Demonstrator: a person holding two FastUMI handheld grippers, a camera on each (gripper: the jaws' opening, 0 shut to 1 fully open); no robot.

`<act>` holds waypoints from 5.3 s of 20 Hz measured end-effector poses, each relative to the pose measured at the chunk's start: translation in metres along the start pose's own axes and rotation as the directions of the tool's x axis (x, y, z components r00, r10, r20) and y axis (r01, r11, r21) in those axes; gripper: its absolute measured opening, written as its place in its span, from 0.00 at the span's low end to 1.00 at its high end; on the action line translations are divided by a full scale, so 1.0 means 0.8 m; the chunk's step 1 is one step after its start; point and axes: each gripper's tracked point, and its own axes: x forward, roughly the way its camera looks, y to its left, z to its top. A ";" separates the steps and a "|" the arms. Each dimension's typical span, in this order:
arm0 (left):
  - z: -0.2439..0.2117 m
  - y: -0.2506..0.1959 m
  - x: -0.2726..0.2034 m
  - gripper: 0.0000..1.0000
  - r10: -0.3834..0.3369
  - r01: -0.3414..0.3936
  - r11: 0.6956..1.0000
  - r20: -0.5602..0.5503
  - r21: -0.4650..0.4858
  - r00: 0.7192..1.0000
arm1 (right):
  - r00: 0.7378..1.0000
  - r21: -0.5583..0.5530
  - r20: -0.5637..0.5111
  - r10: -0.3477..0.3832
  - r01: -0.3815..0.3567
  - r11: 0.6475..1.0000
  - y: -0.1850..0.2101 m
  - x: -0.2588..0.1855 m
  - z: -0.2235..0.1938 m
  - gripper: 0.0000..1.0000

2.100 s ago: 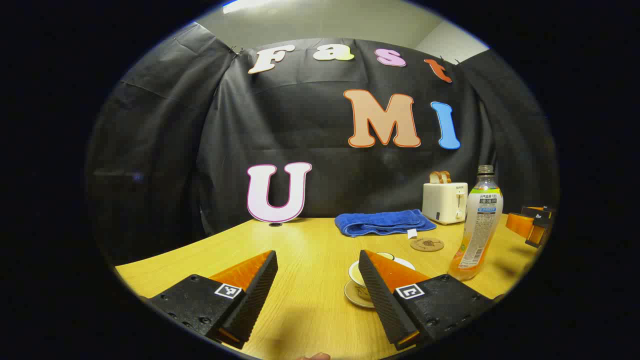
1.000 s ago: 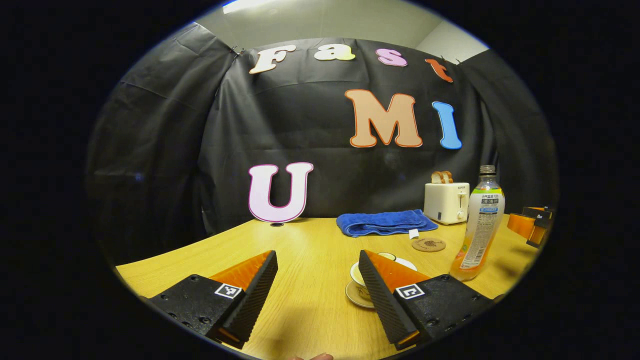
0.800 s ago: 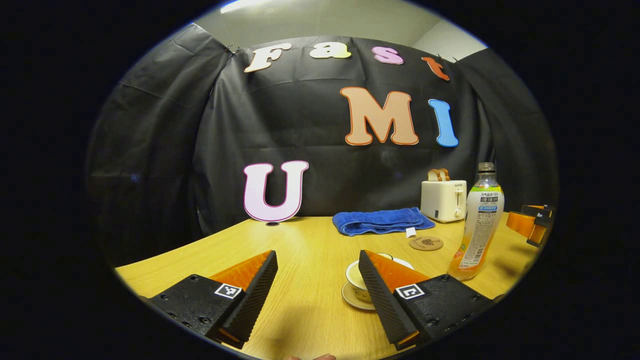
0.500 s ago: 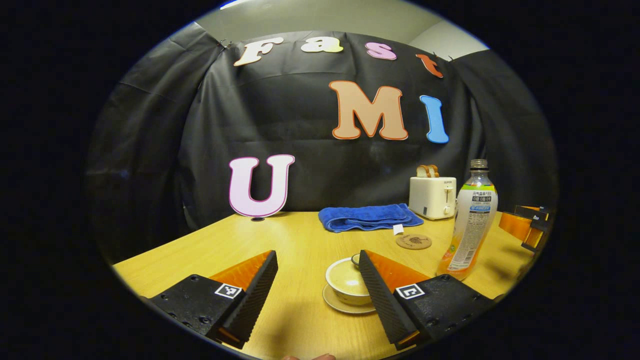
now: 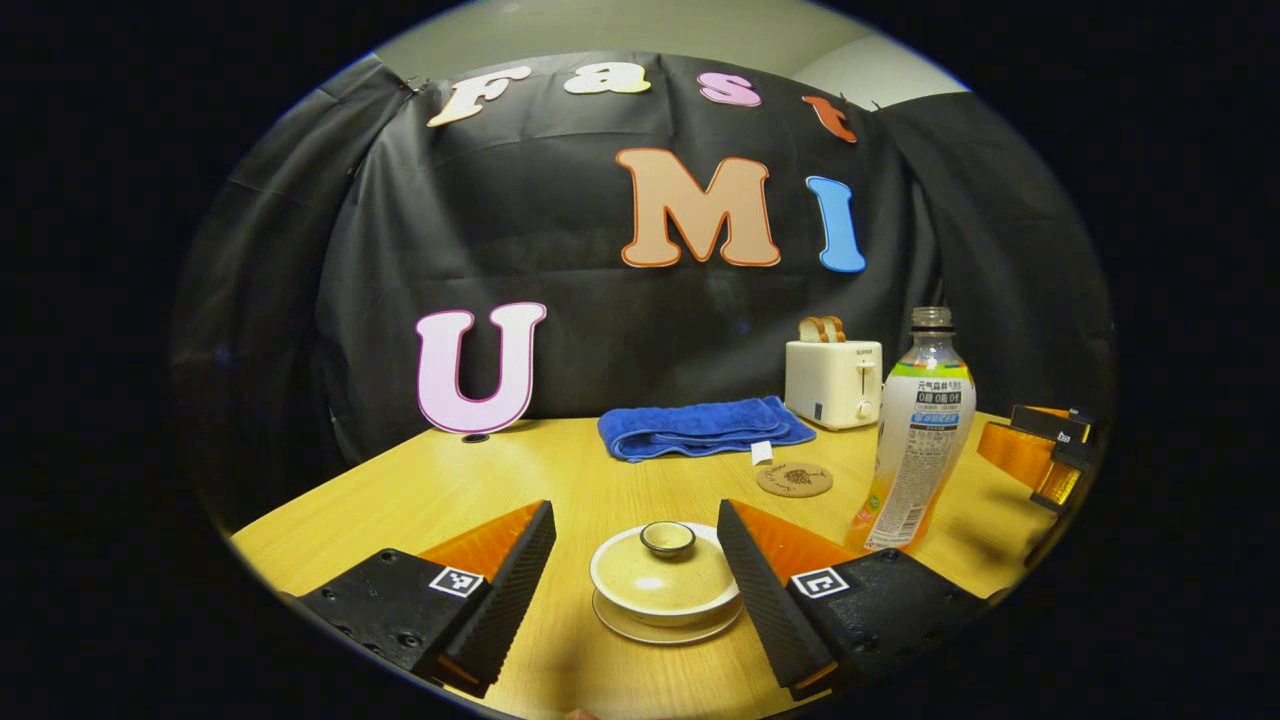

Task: Open the teacup lid with one hand, grasp the water bottle and pour water into the teacup with the other hand; after pouring, place the water bottle on the coaster and then close the teacup lid.

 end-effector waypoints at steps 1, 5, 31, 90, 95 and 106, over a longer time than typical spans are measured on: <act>-0.003 -0.003 0.004 0.95 -0.010 0.010 1.000 -0.014 -0.003 1.000 | 1.000 0.000 0.000 0.001 -0.001 1.000 0.001 0.000 0.000 1.00; -0.015 -0.008 0.011 0.87 -0.020 0.019 1.000 -0.060 -0.007 0.998 | 1.000 0.000 0.000 0.005 -0.005 1.000 0.002 -0.001 0.000 0.97; -0.009 -0.016 0.016 0.21 -0.047 0.047 0.999 -0.027 0.003 0.999 | 1.000 0.000 -0.002 0.018 -0.018 1.000 0.007 -0.001 -0.002 0.97; 0.042 0.126 -0.074 0.21 0.135 -0.126 0.986 0.083 -0.109 0.987 | 0.948 -0.063 -0.165 0.272 -0.285 0.956 0.166 0.030 -0.037 0.69; 0.039 0.137 -0.077 0.21 0.149 -0.138 0.984 0.084 -0.116 0.985 | 0.960 -0.240 -0.154 0.233 -0.266 0.934 0.166 0.038 -0.033 0.69; 0.037 0.160 -0.085 0.21 0.169 -0.158 0.980 0.091 -0.119 0.981 | 0.973 -0.603 -0.073 0.219 -0.218 0.767 0.186 0.043 -0.018 0.58</act>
